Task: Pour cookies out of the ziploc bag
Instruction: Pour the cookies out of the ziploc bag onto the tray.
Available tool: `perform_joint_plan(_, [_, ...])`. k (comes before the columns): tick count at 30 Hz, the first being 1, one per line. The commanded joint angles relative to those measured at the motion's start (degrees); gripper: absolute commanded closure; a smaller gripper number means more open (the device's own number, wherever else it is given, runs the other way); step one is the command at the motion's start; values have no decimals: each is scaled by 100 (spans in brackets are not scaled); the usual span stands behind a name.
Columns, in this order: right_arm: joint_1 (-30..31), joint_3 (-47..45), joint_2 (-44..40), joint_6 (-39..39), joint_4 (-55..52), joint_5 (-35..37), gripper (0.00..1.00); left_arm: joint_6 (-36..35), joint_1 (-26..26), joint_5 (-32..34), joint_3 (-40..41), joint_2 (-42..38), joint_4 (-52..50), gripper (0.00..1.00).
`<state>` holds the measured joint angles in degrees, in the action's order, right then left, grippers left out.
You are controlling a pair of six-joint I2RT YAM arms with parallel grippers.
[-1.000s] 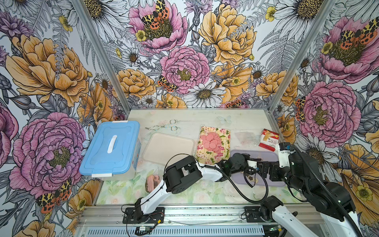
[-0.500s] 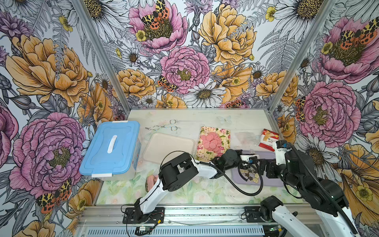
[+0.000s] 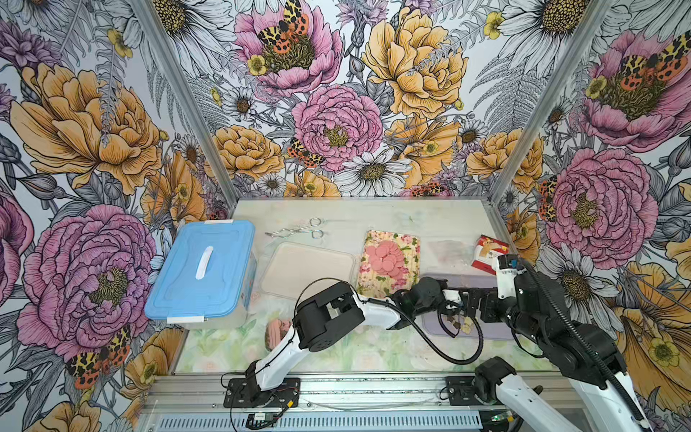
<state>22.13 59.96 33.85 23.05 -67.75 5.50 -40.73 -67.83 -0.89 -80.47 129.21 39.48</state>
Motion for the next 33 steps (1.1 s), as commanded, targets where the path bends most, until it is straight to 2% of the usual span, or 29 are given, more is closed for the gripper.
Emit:
perform_joint_plan(1, [-40, -119, -33, 42, 241, -82, 1, -155, -198, -97, 1090, -763, 1360, 100])
perform_joint_plan(3, [-59, -117, 33, 24, 310, -131, 1, -165, 208, 258, -764, 17, -1288, 100])
perform_joint_plan(4, [-60, -96, 69, 31, 313, -133, 1, -415, 128, 633, -644, 107, -801, 100])
perform_joint_plan(6, [-73, -173, -3, 48, 353, -114, 1, -349, -194, 16, 1167, -751, 1575, 100])
perform_joint_plan(7, [-85, -209, -25, 35, 400, -143, 1, -237, -112, -28, 913, -745, 966, 100])
perform_joint_plan(8, [-101, -207, 12, 27, 403, -168, 1, -301, 104, 326, -178, -291, -572, 100])
perform_joint_plan(9, [-109, -172, 35, 24, 400, -178, 1, -493, 205, 741, -770, 109, -832, 100])
perform_joint_plan(11, [-117, -211, -45, 40, 398, -167, 1, -621, -33, 206, 519, -540, 781, 100])
perform_joint_plan(12, [-121, -251, -95, 42, 405, -161, 1, -360, -1, -122, 684, -798, 556, 100])
perform_joint_plan(14, [-129, -245, -92, 42, 396, -178, 1, -635, 132, 208, -631, -235, -1482, 100])
perform_joint_plan(15, [-126, -235, -84, 33, 402, -178, 1, -1123, 27, 907, -1015, 99, -1696, 100])
perform_joint_plan(16, [-129, -246, -104, 36, 402, -184, 1, -1483, -192, 1193, -510, -49, -795, 100])
perform_joint_plan(17, [-139, -269, -145, 35, 407, -183, 1, -1365, -307, 606, 396, -487, 287, 100])
perform_joint_plan(18, [-138, -276, -159, 33, 420, -189, 1, -959, -238, 130, 595, -773, 2, 100])
perform_joint_plan(19, [-145, -262, -143, 29, 422, -196, 1, -920, -152, 268, 103, -653, -949, 100])
perform_joint_plan(20, [-148, -255, -129, 24, 428, -213, 1, -1311, -124, 986, -616, -207, -1497, 100])
perform_joint_plan(21, [-156, -263, -108, 17, 425, -237, 1, -2049, -250, 1719, -693, 26, -1026, 100])
perform_joint_plan(22, [-156, -277, -130, 16, 437, -246, 1, -2522, -454, 1687, -236, -116, -254, 100])
perform_joint_plan(23, [-156, -283, -154, 11, 431, -248, 1, -2493, -543, 1046, 206, -447, -194, 100])
perform_joint_plan(24, [-154, -276, -176, 7, 435, -261, 1, -2236, -462, 768, -76, -519, -1374, 100])
perform_joint_plan(25, [-163, -268, -188, 11, 438, -257, 1, -2257, -390, 1253, -788, -198, -2054, 100])
perform_joint_plan(26, [-165, -266, -206, 16, 439, -247, 1, -2829, -388, 2048, -1049, 181, -1596, 100])
perform_joint_plan(27, [-164, -288, -240, 17, 438, -237, 1, -3422, -540, 2146, -526, 170, -388, 100])
perform_joint_plan(28, [-164, -304, -278, 19, 438, -240, 1, -3381, -645, 1770, -40, -116, 4, 100])
perform_joint_plan(29, [-165, -315, -310, 16, 454, -242, 1, -2906, -625, 1397, -28, -429, -820, 100])
perform_joint_plan(30, [-165, -308, -305, 9, 456, -260, 1, -2641, -517, 1557, -471, -362, -1623, 100])
perform_joint_plan(31, [-162, -301, -291, 7, 463, -276, 1, -2981, -516, 1939, -489, -193, -1180, 100])
perform_joint_plan(32, [-165, -303, -274, 1, 455, -278, 1, -3446, -600, 2026, -78, -164, 26, 100])
perform_joint_plan(33, [-163, -301, -274, -2, 460, -286, 1, -3403, -659, 1815, 180, -359, 212, 100])
